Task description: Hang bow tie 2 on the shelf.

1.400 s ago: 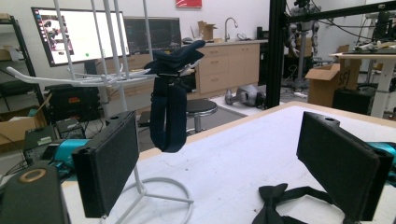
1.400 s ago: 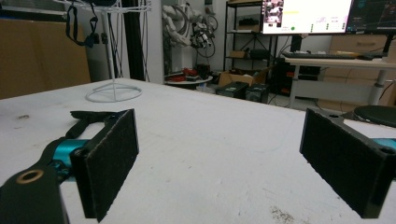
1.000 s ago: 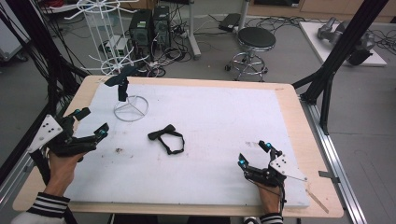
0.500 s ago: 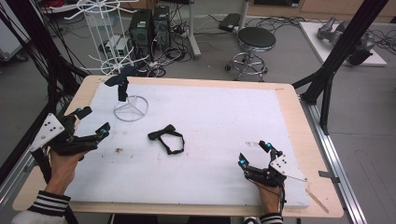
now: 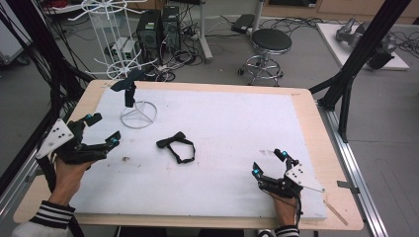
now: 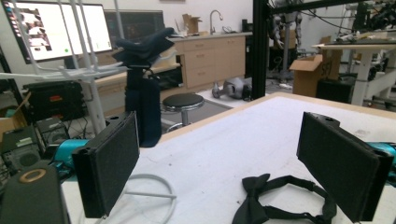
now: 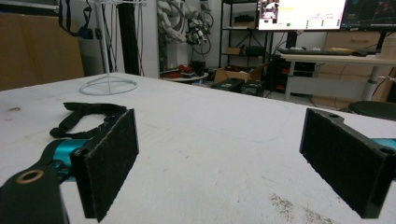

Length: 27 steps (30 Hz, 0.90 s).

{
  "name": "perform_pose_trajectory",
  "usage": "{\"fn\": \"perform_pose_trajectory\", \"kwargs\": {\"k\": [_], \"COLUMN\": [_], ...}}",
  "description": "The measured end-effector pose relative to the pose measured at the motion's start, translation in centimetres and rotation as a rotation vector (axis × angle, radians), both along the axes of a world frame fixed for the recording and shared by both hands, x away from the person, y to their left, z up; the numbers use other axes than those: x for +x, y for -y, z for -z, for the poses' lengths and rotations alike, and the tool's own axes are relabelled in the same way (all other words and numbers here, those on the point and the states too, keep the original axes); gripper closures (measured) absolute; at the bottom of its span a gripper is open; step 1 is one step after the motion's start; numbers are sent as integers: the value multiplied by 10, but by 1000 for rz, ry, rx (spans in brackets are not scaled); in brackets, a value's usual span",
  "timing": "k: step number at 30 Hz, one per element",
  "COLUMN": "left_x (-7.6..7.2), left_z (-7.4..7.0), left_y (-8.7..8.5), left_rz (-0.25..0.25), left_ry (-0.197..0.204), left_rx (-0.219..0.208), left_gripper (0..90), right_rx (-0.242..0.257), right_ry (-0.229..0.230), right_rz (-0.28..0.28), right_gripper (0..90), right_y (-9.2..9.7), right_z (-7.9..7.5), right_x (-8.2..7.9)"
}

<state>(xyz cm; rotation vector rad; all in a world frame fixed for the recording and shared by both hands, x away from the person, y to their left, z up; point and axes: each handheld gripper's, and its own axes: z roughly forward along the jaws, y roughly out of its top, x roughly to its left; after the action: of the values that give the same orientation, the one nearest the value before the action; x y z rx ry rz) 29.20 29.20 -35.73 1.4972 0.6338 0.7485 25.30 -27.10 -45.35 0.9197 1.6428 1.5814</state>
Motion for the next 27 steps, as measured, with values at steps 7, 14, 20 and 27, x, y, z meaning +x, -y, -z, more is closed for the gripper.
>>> {"fn": "perform_pose_trajectory", "kwargs": {"k": [7,14,20,27], "left_x": [10,19,27,40], "left_z": [4,9,12,16], "left_y": [18,35,49,60], "left_rz": [56,99,126,155], "left_ry": [-48,-92,-123,-167], "left_rx": [72,127,182,230], "left_gripper": [136,135,136,136], "right_rx": [2,-1,1,3], "right_ry": [0,2,1,11], "right_rz": [-1,0,0,3], "right_gripper": [110,110,110,109], "right_y": [0,0,0,1], "right_z": [0,0,0,1], "right_x": [-1,-1,-1,-1]}}
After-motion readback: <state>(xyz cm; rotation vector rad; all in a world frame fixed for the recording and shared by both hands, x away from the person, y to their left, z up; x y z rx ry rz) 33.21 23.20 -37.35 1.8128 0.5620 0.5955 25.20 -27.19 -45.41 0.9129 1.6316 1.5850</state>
